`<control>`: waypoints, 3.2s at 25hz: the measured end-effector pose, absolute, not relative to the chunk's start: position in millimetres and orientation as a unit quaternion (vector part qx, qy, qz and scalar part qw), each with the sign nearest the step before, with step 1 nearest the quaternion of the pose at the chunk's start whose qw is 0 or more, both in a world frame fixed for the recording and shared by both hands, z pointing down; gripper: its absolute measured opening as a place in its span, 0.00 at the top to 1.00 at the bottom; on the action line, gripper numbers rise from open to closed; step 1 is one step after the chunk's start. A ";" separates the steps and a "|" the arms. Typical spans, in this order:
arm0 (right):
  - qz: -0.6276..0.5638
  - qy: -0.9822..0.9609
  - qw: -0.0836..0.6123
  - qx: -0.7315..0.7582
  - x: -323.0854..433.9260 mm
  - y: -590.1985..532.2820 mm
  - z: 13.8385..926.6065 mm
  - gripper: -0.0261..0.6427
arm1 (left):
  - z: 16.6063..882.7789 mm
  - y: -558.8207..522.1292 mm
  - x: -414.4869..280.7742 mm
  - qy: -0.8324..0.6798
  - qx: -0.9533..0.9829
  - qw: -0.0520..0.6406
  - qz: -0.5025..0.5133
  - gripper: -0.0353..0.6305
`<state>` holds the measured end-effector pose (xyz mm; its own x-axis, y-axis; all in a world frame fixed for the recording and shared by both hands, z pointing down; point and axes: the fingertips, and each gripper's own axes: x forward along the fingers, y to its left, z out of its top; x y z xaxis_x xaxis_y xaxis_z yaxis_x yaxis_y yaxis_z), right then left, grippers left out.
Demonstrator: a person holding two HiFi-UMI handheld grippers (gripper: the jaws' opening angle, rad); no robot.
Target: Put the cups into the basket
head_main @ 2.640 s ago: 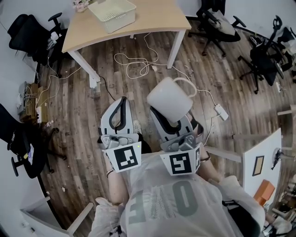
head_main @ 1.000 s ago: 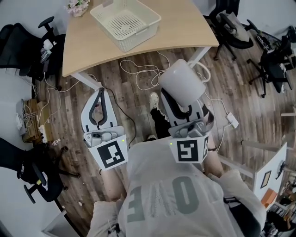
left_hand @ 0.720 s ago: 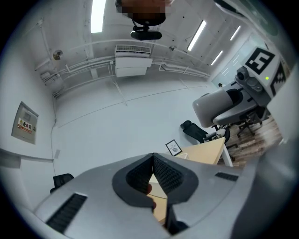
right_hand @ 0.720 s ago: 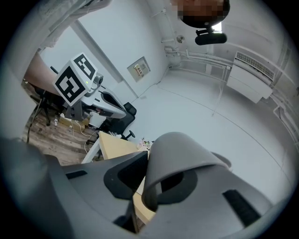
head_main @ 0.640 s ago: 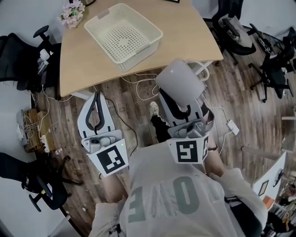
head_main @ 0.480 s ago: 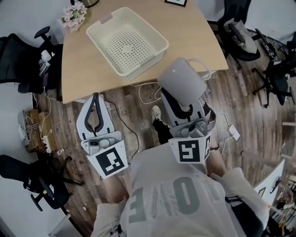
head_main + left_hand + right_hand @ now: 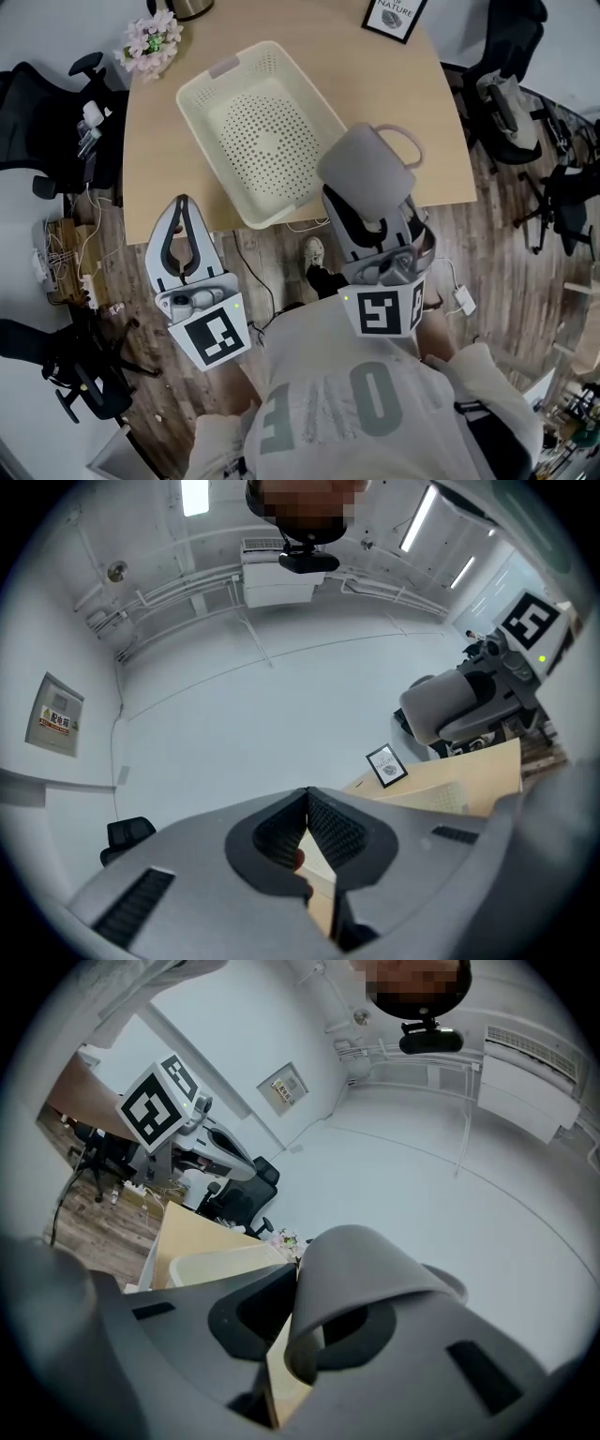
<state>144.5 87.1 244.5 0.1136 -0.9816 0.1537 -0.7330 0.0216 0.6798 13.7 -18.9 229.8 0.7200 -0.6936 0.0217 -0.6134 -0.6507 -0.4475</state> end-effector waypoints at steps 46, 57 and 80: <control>-0.120 -0.713 0.520 0.455 180.9 -124.9 311.0 0.89 | 252.2 -175.6 104.0 0.290 -0.936 0.186 -0.072 0.93; -0.092 -0.721 0.654 0.211 170.1 -115.7 409.2 0.89 | 306.6 -188.9 64.2 0.345 -0.919 0.151 -0.115 0.93; -0.044 -0.619 0.784 0.021 191.5 -67.9 510.4 0.85 | 357.8 -185.9 3.2 0.421 -0.885 0.114 -0.162 0.93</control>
